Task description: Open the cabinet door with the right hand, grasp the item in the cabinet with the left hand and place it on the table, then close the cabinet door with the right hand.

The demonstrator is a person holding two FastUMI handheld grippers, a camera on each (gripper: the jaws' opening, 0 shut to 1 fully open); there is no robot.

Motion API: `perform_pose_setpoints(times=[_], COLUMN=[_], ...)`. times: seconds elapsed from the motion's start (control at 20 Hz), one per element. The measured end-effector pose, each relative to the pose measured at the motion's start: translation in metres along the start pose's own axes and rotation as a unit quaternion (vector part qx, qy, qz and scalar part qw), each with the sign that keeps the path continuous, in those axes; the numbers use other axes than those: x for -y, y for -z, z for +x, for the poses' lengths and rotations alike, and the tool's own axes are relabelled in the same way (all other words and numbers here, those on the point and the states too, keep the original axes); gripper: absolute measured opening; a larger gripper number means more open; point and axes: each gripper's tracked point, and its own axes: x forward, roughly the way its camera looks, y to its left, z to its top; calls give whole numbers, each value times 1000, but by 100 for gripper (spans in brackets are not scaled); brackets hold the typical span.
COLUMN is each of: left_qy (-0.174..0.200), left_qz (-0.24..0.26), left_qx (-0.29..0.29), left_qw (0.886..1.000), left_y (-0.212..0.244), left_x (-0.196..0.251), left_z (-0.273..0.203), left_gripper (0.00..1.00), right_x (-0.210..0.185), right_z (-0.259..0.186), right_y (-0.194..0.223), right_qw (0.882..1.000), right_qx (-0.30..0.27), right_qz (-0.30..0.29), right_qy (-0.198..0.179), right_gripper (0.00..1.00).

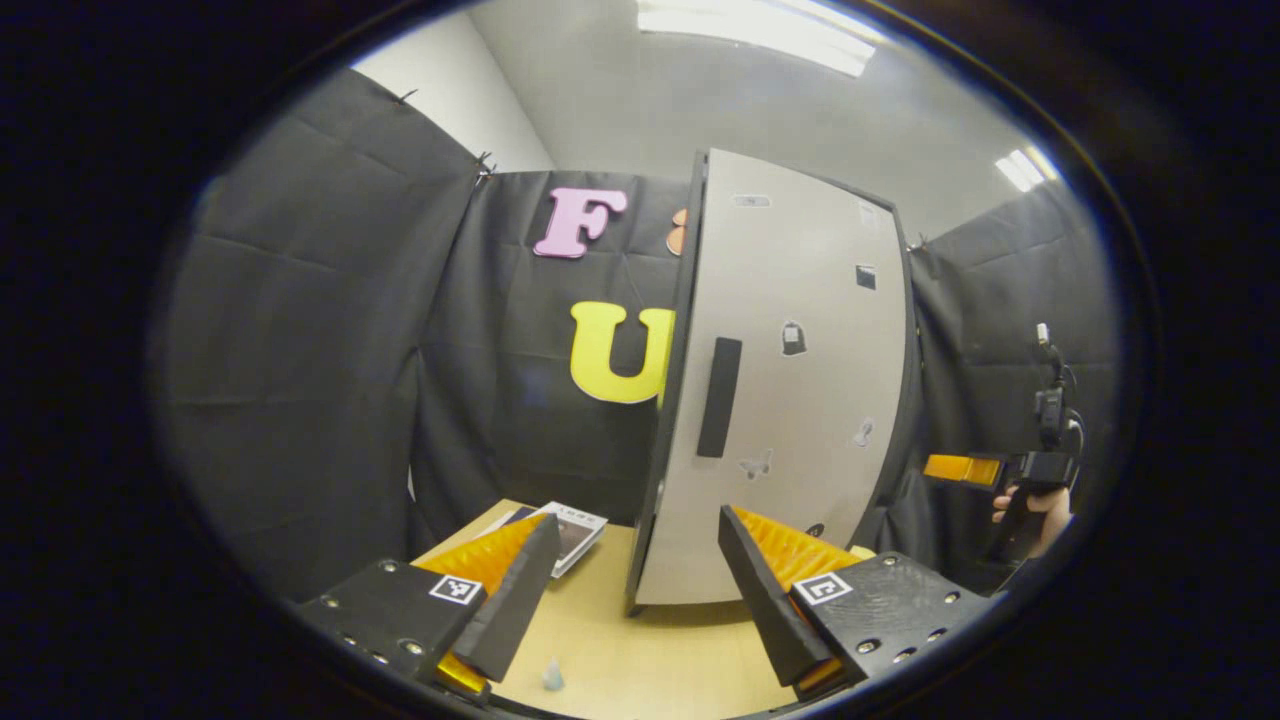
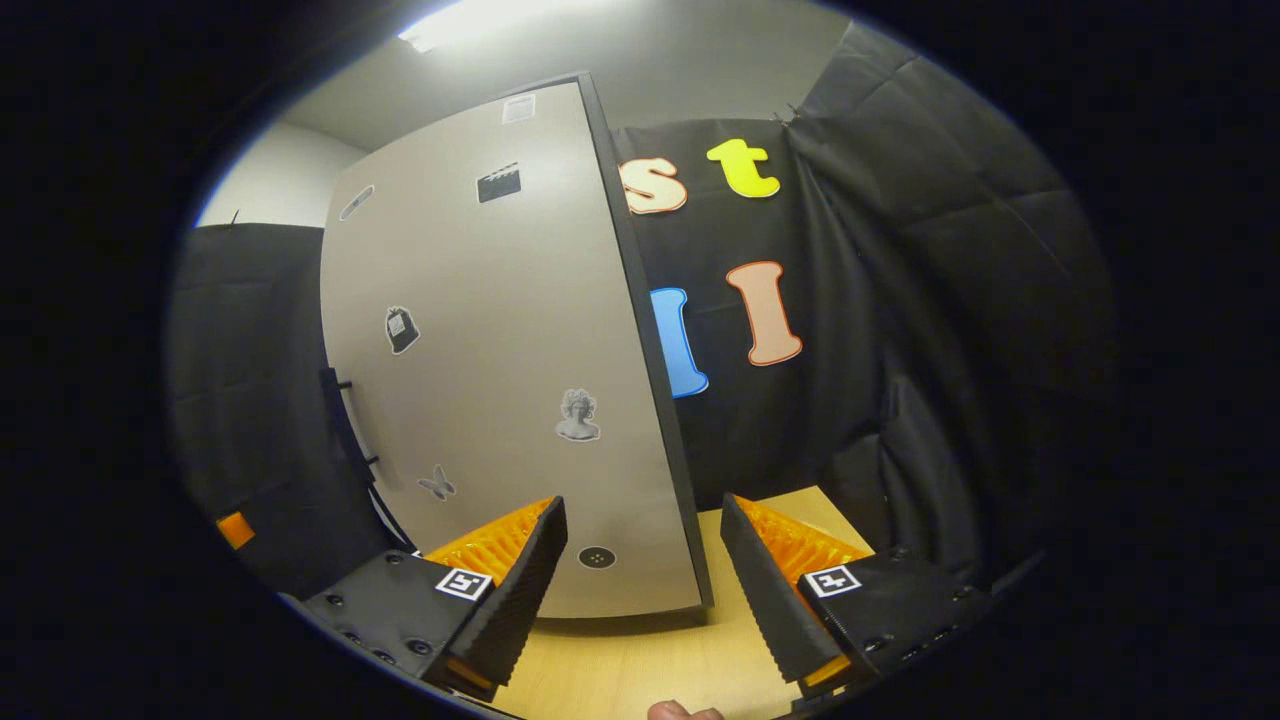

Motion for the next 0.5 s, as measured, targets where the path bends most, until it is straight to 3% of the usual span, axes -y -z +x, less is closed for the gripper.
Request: perform_pose_setpoints(times=[0.25,0.45,0.5], left_qy=[10,11,13], left_qz=[-11,11,16], left_qx=[7,2,1], left_qw=[1000,1000,1000], left_y=[-8,-9,-9], left_x=[-24,-40,-41], left_z=[8,16,18], left_gripper=[96,97,98], right_x=[-21,-33,-35], right_z=[12,8,7], right_y=[-8,-5,-3], right_qw=[1000,999,999], right_qx=[15,18,17], right_qz=[-17,-26,-28], right_qy=[11,17,18], right_gripper=[97,97,92])
